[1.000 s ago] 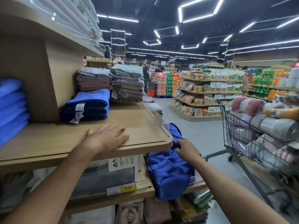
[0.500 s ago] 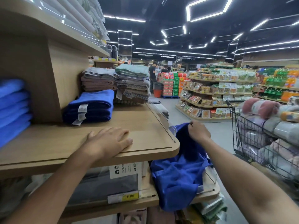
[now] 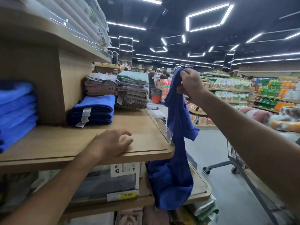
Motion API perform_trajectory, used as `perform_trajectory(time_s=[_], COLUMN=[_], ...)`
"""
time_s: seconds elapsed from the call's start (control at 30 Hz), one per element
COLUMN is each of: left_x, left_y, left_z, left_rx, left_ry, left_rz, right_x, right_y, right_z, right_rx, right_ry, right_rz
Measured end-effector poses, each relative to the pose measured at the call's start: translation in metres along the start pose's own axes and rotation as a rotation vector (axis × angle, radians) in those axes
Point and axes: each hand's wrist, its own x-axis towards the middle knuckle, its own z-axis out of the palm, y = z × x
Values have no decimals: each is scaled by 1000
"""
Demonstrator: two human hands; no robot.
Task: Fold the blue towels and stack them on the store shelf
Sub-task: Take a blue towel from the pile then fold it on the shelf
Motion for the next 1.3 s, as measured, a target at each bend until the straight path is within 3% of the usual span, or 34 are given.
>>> perform_trajectory(time_s=[0.13,0.23,0.33,0.43,0.57,0.67,0.77,0.87,0.93,1.13,1.3], left_x=[-20,-25,-18,-14,-21,-39,-65,-82,-86,-77,-71], left_y=[35,79,104,103,70,23,-27,-68,-86,-101,-109], left_z=[-2,-1,2,-8,-33,-48,-58,-59,-52,-38,-32], left_rx=[-480,-749,-773,-840,-1212,-1153,-996,-677,-465,-538,-596], left_ry=[206,117,139,250,177,197,66,-88,-49,162,199], left_rz=[194,124,29,-26,-134,-115,-12,-21,-26,-14,-23], right_x=[-16,-18,-13,-2,22,43,62,69,67,56,34], right_y=[-72,-115,-145,-163,-163,-142,-108,-71,-46,42,102], right_z=[24,49,73,91,104,113,133,160,179,236,257], right_rx=[239,349,388,412,269,131,13,-134,-261,-495,-589], right_ry=[11,87,175,219,287,320,345,302,254,-91,-398], right_rz=[-57,-74,-95,-104,-178,-179,-165,-179,-194,-26,169])
